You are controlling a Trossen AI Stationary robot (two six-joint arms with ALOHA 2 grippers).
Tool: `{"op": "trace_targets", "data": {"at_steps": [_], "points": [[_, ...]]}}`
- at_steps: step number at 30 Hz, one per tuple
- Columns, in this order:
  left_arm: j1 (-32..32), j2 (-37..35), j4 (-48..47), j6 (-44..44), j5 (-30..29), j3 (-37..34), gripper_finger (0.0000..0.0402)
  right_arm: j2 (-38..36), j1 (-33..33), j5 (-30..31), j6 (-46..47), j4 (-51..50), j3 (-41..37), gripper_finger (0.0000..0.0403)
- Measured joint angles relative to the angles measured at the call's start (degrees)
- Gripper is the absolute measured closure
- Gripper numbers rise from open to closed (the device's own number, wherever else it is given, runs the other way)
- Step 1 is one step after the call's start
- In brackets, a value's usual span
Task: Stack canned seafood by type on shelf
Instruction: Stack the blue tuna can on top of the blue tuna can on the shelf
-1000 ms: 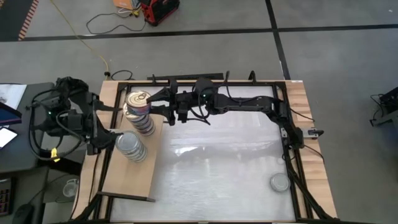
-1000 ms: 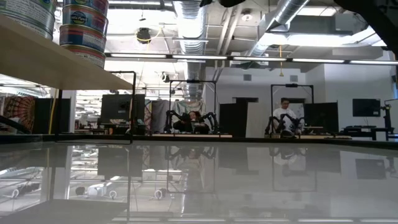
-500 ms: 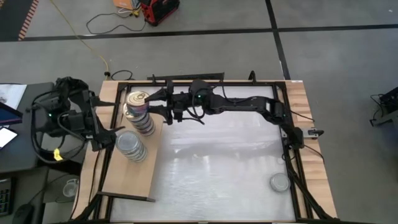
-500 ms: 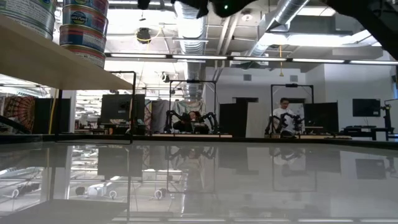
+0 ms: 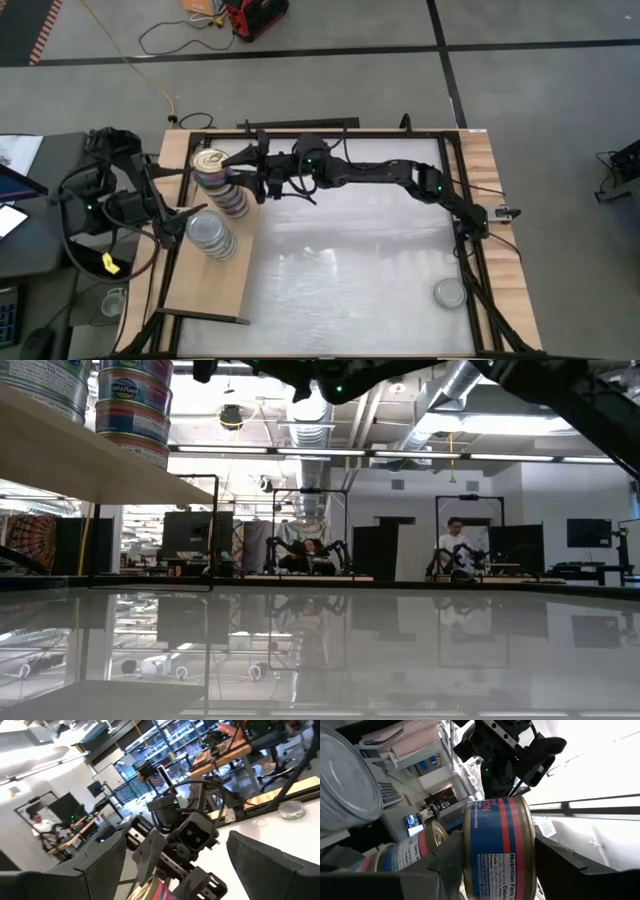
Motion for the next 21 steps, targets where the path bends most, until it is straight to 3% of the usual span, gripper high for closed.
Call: {"op": "trace_targets", "data": {"at_steps": [21], "points": [[0.0,-0.2,0.5,-0.3,-1.4,0.0,0.0070,-0.3,2.0,11.4,-3.5,-3.2,0.0,0.0156]]}}
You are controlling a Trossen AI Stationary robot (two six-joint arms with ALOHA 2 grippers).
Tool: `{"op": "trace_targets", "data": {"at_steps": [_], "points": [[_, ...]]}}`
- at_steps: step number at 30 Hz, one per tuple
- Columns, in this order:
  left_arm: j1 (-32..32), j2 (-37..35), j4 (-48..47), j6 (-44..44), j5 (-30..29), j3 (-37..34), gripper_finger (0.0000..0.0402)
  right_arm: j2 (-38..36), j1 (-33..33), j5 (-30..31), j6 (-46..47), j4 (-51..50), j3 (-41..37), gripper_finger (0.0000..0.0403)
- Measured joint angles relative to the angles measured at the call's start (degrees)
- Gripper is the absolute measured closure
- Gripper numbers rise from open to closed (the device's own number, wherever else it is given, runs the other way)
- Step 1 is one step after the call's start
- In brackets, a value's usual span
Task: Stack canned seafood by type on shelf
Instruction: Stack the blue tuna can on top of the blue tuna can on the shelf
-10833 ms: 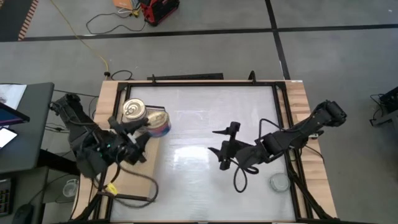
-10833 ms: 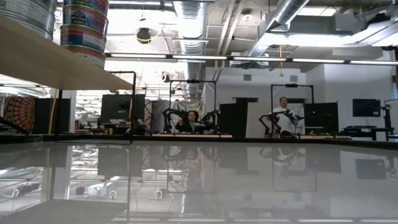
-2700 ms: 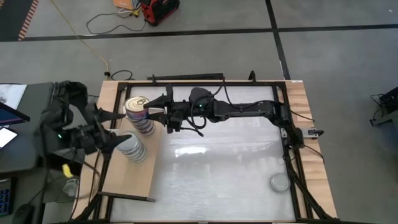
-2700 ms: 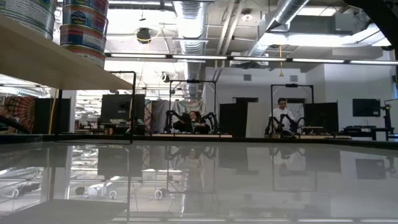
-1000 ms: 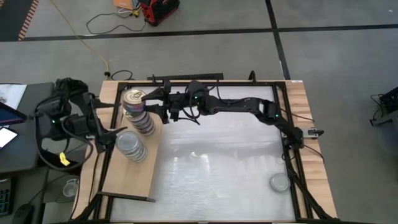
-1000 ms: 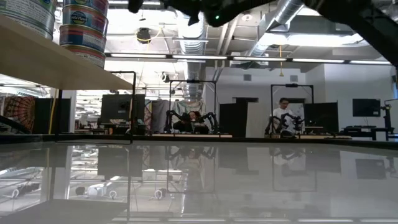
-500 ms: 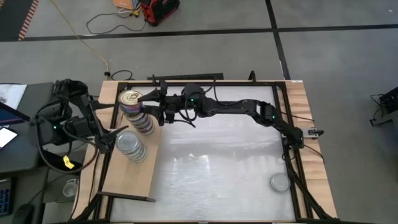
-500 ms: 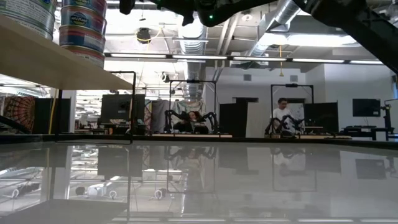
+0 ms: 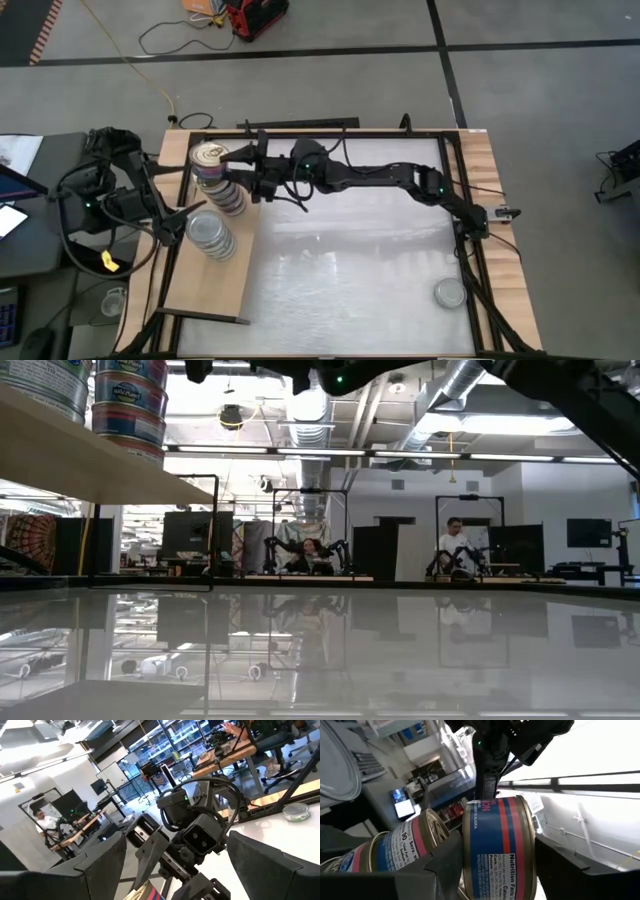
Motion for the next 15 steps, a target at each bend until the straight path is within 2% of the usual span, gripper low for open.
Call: {"op": "trace_targets", "data": {"at_steps": [9,15], "points": [[0.0,0.4,0.4,1.8,0.8,0.0,0.0070,-4.4,0.8,0.2,0.0,-13.6,0.0,0.0143],[0.1,0.4,2.5,2.2,1.0,0.0,0.0070,-4.5,1.0,0.2,1.0,-15.1,-0.1,0.0142]]}}
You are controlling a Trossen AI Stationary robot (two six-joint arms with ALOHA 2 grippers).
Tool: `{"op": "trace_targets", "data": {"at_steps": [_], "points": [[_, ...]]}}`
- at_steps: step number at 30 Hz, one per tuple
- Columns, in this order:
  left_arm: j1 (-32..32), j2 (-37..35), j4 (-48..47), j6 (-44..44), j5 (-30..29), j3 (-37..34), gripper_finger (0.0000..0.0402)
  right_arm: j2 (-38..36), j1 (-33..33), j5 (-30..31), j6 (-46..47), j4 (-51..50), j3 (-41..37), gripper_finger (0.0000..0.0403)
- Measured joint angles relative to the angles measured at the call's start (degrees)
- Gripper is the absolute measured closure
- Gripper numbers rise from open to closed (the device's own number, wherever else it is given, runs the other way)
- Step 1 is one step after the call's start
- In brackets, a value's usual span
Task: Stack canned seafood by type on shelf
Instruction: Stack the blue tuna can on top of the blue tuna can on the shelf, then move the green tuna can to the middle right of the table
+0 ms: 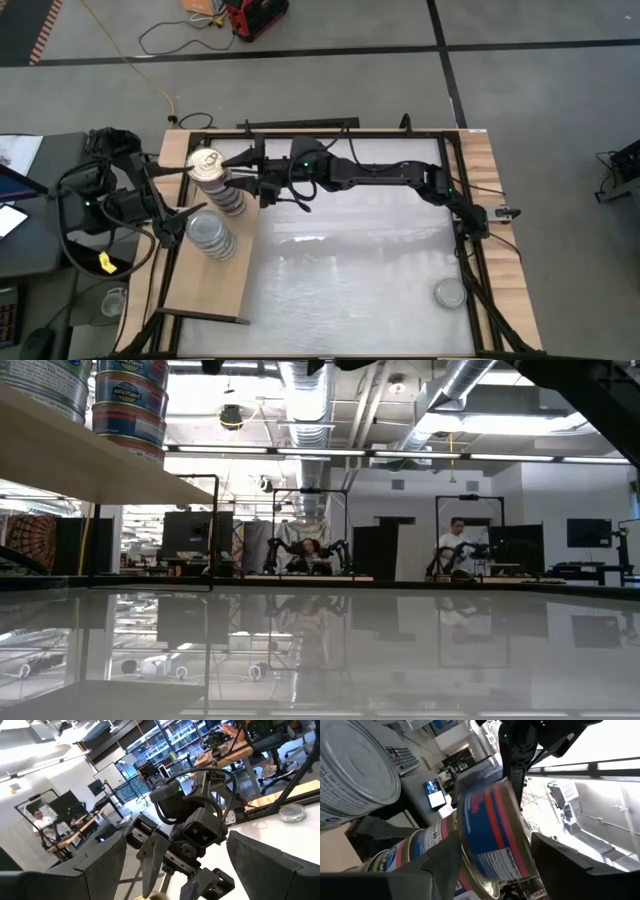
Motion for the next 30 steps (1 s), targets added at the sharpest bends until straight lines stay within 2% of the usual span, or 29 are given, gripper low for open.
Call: {"op": "trace_targets", "data": {"at_steps": [17,20,26,30], "points": [[0.0,0.0,0.6,-0.1,-0.1,0.0,0.0070,-0.6,0.4,1.6,-0.6,-0.6,-0.1,0.0142],[0.0,-0.5,0.6,-2.0,2.2,0.0,0.0070,-2.2,0.8,1.9,-0.9,-2.4,-0.2,0.0142],[0.0,-1.5,-0.6,-5.1,13.7,0.0,0.0070,-8.3,1.3,3.3,1.8,-15.4,-0.1,0.0142],[0.2,-0.9,-1.1,-5.6,15.1,0.0,0.0070,-14.1,1.4,3.4,9.9,-30.2,-0.1,0.0142]]}}
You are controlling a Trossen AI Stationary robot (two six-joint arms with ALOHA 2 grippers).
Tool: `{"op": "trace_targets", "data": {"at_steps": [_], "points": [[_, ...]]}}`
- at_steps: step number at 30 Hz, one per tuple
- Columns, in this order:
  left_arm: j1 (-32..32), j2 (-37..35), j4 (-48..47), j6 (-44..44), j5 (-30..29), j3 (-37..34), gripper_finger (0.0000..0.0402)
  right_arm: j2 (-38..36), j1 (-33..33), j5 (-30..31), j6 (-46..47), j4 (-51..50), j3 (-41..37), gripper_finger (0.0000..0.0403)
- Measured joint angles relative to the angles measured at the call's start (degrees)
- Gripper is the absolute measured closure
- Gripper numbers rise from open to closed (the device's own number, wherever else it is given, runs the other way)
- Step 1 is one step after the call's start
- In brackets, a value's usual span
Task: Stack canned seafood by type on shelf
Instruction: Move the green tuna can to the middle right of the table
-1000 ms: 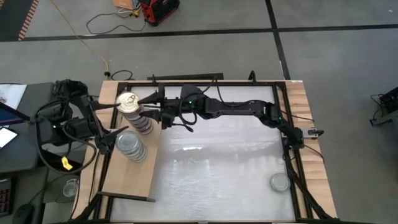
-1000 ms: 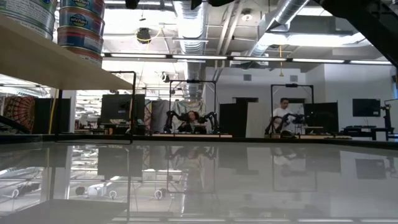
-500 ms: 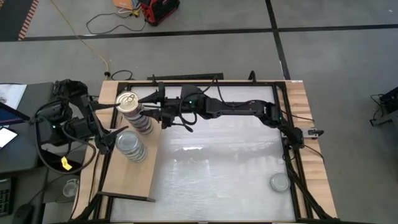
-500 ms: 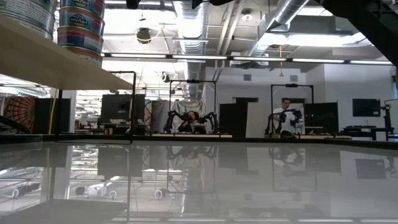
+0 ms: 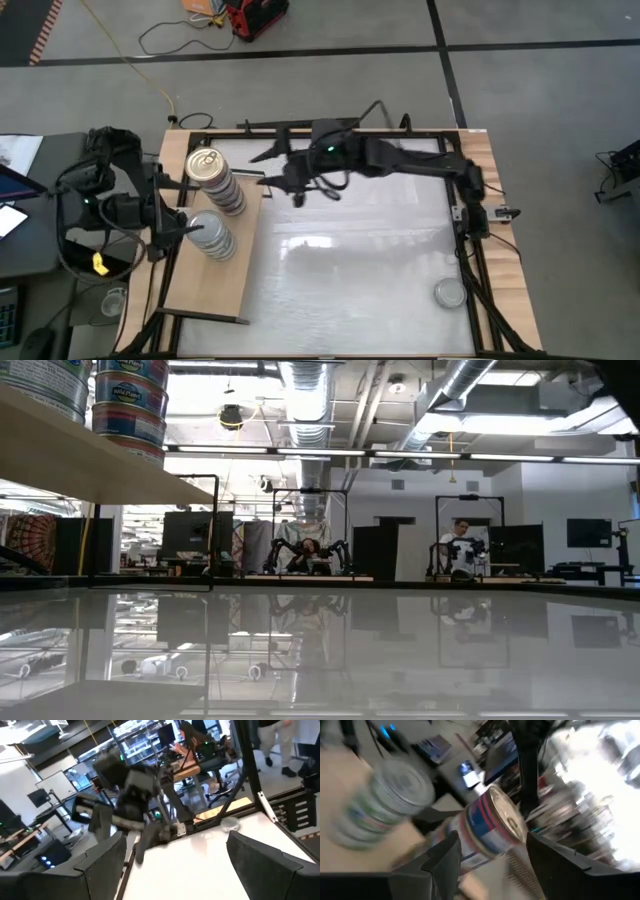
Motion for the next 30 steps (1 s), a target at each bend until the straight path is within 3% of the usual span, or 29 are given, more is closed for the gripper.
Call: {"op": "trace_targets", "data": {"at_steps": [5,9,13,16,20,23,27,30], "points": [[4.2,2.1,0.1,-3.9,0.9,-0.2,0.0070,-5.4,0.2,-0.4,20.4,-18.8,0.0,0.0142],[8.5,3.9,4.0,-3.3,8.9,-3.7,0.0070,-8.5,1.3,-0.5,33.9,-29.1,-3.4,0.0142],[11.8,4.6,12.6,-1.4,17.8,-11.4,0.0070,-13.3,4.8,-0.5,42.6,-30.0,-13.5,0.0143],[12.9,3.5,21.1,0.5,24.6,-17.2,0.0070,-18.3,7.5,-0.4,46.0,-23.6,-24.0,0.0149],[12.9,1.2,27.4,0.8,40.9,-23.0,0.0070,-28.0,10.0,-0.3,49.2,-10.0,-38.3,0.0165],[12.9,1.1,32.3,1.9,48.5,-26.9,0.0070,-33.6,11.7,-0.3,51.0,-0.4,-48.6,0.0176],[12.9,1.1,38.6,3.9,49.7,-31.5,0.0070,-38.0,15.4,0.0,51.2,15.7,-62.5,0.0181],[12.9,1.2,44.0,5.2,47.0,-35.3,0.0070,-38.2,18.5,0.7,49.3,31.3,-71.3,0.0185]]}}
